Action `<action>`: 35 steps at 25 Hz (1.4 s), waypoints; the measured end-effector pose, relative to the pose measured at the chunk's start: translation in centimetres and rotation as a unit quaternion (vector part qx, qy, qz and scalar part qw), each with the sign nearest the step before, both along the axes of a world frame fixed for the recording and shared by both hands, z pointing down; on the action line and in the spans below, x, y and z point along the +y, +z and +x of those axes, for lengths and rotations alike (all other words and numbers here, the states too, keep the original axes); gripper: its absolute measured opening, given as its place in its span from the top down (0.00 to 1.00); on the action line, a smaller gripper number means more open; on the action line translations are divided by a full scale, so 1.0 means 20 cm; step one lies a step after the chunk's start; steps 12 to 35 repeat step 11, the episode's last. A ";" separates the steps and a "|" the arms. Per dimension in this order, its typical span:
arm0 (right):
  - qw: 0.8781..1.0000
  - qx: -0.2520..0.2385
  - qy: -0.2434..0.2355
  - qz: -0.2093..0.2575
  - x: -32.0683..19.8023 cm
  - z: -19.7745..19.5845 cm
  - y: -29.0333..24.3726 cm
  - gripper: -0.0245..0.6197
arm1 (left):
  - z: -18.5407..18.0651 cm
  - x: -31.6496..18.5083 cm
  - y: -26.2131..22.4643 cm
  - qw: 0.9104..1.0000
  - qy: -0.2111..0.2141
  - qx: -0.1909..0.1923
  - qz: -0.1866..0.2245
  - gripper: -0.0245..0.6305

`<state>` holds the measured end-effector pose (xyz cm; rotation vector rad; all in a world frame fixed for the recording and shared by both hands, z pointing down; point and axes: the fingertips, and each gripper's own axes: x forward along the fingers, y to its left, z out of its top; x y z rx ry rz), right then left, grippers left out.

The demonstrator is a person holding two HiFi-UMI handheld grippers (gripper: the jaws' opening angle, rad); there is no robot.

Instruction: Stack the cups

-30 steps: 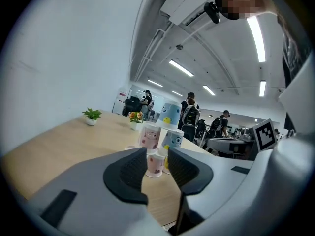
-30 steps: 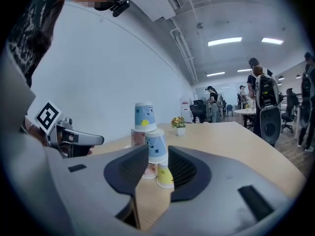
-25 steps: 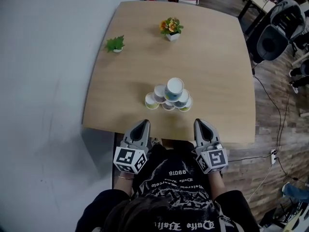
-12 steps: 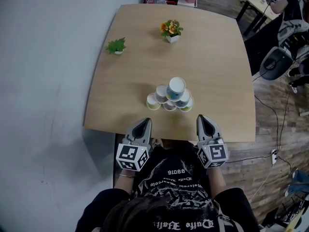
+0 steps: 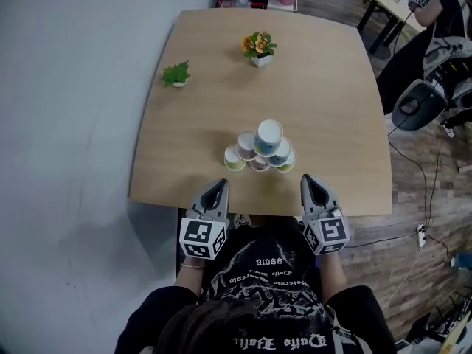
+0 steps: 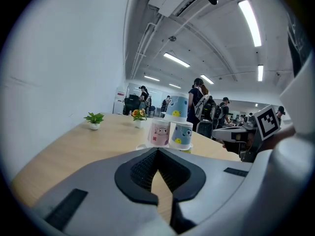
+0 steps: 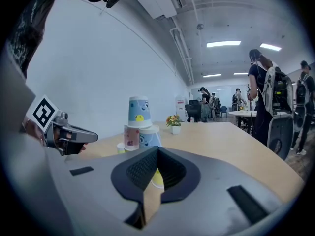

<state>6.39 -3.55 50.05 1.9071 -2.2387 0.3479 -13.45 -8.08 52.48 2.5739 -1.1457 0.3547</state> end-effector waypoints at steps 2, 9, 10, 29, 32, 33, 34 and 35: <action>1.000 -0.001 0.001 -0.002 0.01 0.00 0.00 0.96 | 0.00 -0.01 -0.01 1.000 0.004 -0.002 0.003 0.96; 1.000 0.004 0.018 0.002 0.01 0.02 -0.01 0.96 | -0.02 -0.07 -0.03 1.000 0.004 -0.001 0.009 0.96; 1.000 0.005 0.020 0.002 0.01 0.03 -0.01 0.96 | -0.03 -0.08 -0.03 1.000 0.003 -0.001 0.010 0.96; 1.000 0.005 0.023 0.002 0.01 0.03 -0.01 0.96 | -0.03 -0.08 -0.03 1.000 0.002 -0.001 0.010 0.96; 1.000 0.005 0.023 0.002 0.01 0.03 -0.01 0.96 | -0.03 -0.08 -0.03 1.000 0.002 -0.001 0.010 0.96; 1.000 0.005 0.023 0.002 0.01 0.03 -0.01 0.96 | -0.03 -0.08 -0.03 1.000 0.002 -0.001 0.010 0.96; 1.000 0.005 0.023 0.002 0.01 0.03 -0.01 0.96 | -0.03 -0.08 -0.03 1.000 0.002 -0.001 0.010 0.96; 1.000 0.005 0.023 0.002 0.01 0.03 -0.01 0.96 | -0.03 -0.08 -0.03 1.000 0.002 -0.001 0.010 0.96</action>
